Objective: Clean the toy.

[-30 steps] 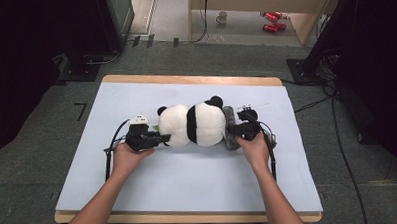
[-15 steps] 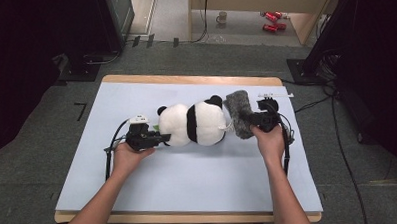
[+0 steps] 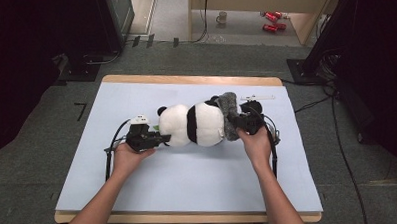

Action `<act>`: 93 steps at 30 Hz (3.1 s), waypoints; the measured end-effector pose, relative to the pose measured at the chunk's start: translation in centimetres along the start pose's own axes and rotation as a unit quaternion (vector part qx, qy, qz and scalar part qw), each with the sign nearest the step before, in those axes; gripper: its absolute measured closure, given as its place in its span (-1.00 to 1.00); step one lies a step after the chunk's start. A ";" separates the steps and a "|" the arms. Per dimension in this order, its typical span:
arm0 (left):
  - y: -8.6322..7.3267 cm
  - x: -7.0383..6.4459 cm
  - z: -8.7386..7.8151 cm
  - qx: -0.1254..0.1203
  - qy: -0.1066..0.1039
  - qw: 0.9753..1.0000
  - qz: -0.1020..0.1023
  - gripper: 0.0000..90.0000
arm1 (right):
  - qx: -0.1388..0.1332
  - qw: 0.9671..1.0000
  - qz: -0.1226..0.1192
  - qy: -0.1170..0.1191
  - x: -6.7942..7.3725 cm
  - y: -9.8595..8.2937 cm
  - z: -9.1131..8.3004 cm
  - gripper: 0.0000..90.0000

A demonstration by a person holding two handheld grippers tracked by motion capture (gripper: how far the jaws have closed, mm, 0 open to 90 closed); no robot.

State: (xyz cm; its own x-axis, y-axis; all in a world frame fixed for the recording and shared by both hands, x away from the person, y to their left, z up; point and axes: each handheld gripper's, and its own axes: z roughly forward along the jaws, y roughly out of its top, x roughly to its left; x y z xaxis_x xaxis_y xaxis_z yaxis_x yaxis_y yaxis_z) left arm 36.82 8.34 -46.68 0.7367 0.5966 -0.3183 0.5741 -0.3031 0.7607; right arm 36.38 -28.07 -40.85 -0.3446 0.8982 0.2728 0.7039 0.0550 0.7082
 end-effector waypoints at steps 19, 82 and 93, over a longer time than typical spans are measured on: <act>0.2 0.0 0.0 0.001 0.005 1.000 0.003 0.58 | 0.082 0.996 0.027 0.004 -1.3 -2.5 2.8 0.75; -1.1 1.5 -0.1 -0.033 -0.004 0.999 0.042 -0.16 | -0.009 0.997 -0.074 0.031 3.3 2.1 -0.6 0.71; -1.5 2.1 2.2 -0.032 -0.001 0.999 0.018 -0.19 | -0.018 0.998 -0.061 0.030 2.2 2.6 -0.1 0.68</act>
State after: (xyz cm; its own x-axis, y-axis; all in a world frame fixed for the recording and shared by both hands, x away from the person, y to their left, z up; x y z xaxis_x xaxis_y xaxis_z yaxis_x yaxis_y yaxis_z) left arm 38.30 8.38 -49.71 0.7578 0.5842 -0.2906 0.5227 -0.2770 0.8063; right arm 37.33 -25.97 -38.34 -0.4628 0.8584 0.2212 0.6318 0.1444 0.7615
